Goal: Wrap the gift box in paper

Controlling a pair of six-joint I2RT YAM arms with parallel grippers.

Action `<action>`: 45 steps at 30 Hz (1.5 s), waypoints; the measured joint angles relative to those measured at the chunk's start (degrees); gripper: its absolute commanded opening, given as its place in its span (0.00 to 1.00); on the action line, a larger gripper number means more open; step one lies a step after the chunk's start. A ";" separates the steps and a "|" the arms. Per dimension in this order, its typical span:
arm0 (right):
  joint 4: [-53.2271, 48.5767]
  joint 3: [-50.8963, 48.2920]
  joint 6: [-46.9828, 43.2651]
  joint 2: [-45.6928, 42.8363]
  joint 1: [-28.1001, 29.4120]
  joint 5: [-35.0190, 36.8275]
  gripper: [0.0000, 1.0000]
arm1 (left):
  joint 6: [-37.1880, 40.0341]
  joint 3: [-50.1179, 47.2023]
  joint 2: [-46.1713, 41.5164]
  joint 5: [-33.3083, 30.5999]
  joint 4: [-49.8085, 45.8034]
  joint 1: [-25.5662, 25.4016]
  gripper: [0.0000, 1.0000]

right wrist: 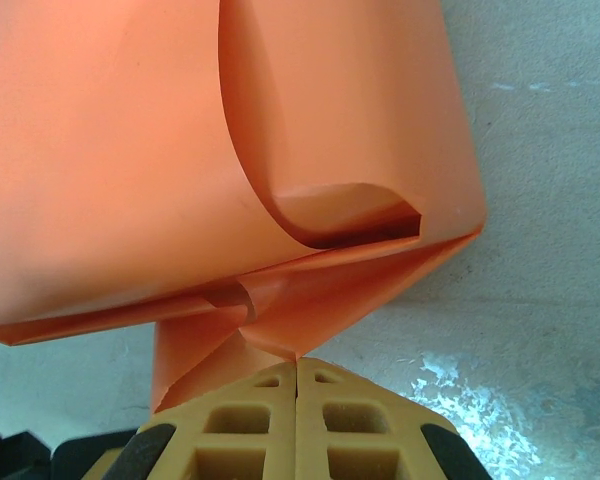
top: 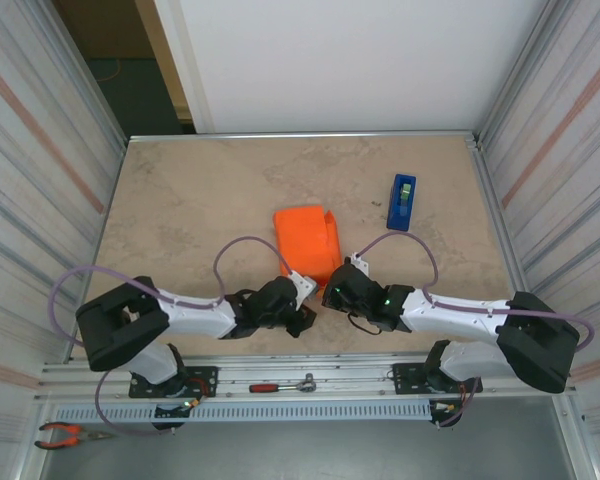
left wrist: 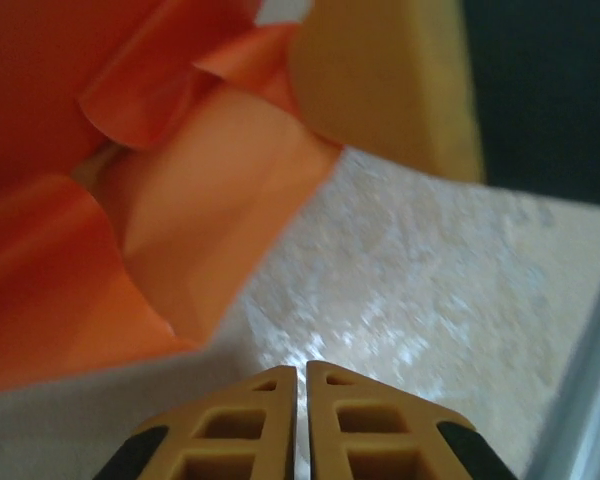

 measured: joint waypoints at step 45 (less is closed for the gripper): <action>23.41 -6.69 -7.89 9.25 -6.49 -8.37 0.00 | -4.22 0.31 -12.61 -15.02 -4.70 3.85 0.39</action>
